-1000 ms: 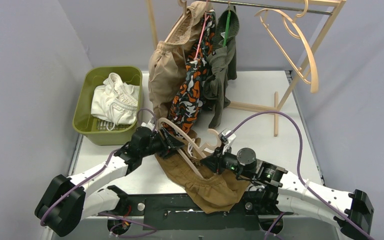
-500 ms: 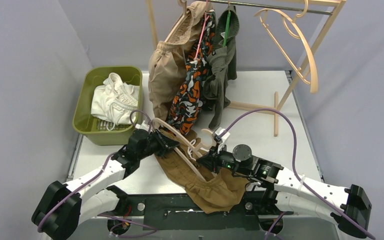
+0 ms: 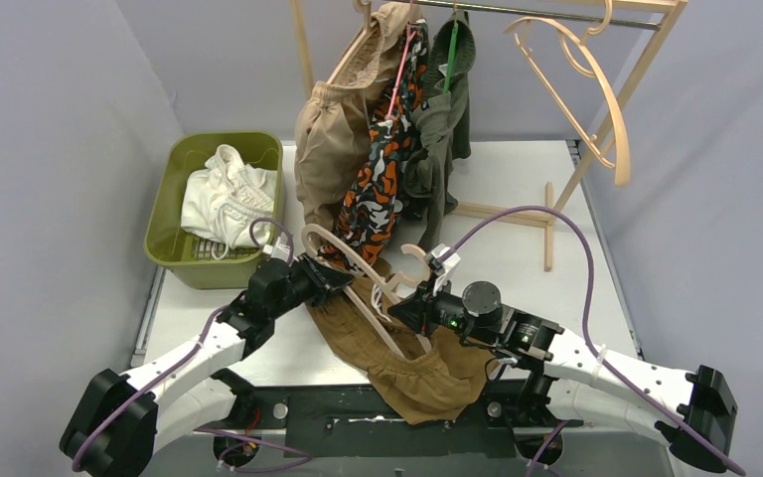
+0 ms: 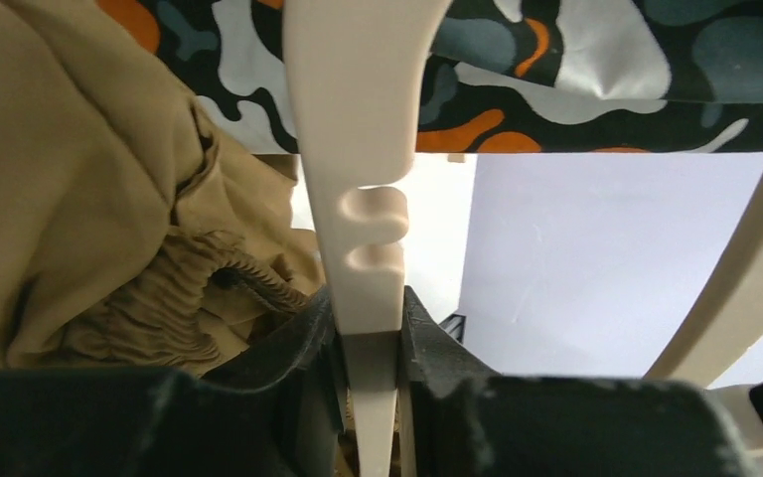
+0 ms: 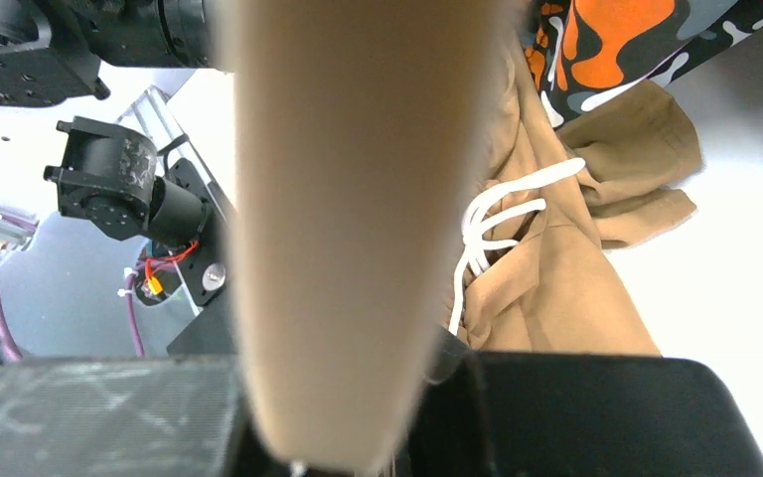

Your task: Remove the shorts from the hanger

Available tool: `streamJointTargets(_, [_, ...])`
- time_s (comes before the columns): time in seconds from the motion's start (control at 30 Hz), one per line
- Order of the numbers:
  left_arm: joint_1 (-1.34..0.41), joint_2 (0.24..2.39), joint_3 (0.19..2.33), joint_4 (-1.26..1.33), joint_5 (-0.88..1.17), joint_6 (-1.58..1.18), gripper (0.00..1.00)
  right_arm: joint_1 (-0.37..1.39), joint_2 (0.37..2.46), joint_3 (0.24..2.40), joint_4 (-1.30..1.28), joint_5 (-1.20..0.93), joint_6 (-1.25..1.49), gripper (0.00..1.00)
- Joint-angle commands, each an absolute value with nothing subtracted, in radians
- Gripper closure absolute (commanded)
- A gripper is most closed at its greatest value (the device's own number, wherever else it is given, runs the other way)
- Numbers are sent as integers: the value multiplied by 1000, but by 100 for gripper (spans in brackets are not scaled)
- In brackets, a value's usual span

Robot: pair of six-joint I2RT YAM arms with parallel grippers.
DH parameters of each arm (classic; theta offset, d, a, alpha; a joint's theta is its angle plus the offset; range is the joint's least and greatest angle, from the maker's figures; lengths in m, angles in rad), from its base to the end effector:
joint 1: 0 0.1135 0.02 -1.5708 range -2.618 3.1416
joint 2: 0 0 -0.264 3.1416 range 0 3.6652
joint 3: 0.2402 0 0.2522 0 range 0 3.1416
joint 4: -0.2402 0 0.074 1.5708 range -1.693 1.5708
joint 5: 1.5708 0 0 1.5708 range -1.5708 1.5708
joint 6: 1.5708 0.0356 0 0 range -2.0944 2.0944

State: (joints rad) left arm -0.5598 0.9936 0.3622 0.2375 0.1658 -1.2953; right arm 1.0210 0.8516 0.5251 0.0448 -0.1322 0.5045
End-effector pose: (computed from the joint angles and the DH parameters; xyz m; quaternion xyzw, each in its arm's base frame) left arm 0.1747 -0.1164 0.1967 -0.2551 0.7900 -0.4839 0.2767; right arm 0.1017 0.1750 0.2600 -0.2421 0.7610 0.4524 0.3969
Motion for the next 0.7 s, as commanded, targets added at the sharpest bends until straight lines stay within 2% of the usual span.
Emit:
streamJointTargets(0.0, [-555,985,369,404,213,-1304,93,1014,828,567,80,-93,544,100])
streamJointTargets(0.03, [-554,986,376,389,215,-1299,100,1014,828,575,60,-71,545,100])
streamJointTargets(0.13, [-554,962,374,350,202,-1304,100,1014,813,580,27,-2,569,91])
streamJointTargets(0.23, [-553,907,380,292,149,-1306,100,1014,799,575,9,18,584,75])
streamJointTargets(0.37, [-549,821,396,188,55,-1311,100,1015,801,583,-45,13,604,48])
streamJointTargets(0.43, [-546,784,417,126,10,-1304,100,1017,801,584,-68,2,613,39])
streamJointTargets(0.67, [-523,725,507,-58,-80,-1241,100,1024,710,553,-45,-122,637,30])
